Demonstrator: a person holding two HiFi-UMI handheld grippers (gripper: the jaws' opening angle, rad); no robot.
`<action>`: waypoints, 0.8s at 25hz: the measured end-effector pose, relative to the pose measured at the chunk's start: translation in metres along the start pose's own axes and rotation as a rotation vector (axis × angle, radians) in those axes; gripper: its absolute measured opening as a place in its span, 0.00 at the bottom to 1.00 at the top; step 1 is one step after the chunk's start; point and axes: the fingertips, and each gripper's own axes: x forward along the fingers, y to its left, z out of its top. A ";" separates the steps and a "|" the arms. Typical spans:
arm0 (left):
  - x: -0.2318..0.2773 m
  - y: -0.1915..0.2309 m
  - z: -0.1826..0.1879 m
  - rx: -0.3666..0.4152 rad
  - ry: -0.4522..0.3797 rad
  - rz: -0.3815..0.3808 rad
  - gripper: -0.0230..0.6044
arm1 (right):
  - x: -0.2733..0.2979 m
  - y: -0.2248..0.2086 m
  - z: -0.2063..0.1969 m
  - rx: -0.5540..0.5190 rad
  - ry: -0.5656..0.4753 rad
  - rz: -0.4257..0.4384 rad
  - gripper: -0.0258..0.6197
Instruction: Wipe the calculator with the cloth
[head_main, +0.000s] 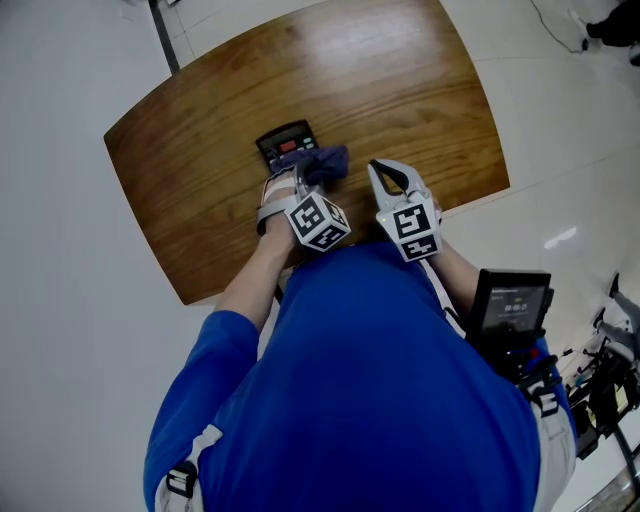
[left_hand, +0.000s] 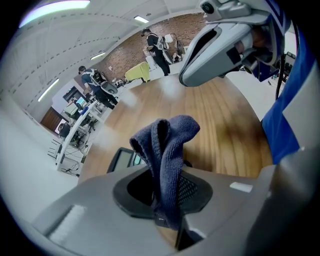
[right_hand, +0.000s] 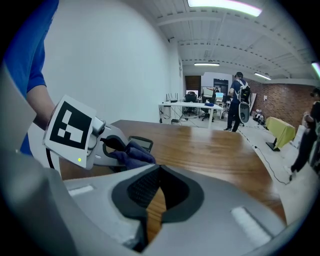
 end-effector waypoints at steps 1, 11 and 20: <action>-0.001 0.001 -0.003 -0.003 0.004 0.003 0.14 | 0.000 0.000 0.000 -0.001 0.000 0.001 0.04; -0.021 0.009 -0.061 -0.083 0.084 0.046 0.14 | 0.005 0.012 0.013 -0.022 -0.023 0.036 0.04; -0.023 0.012 -0.072 -0.109 0.092 0.056 0.14 | 0.006 0.010 0.014 -0.025 -0.027 0.033 0.04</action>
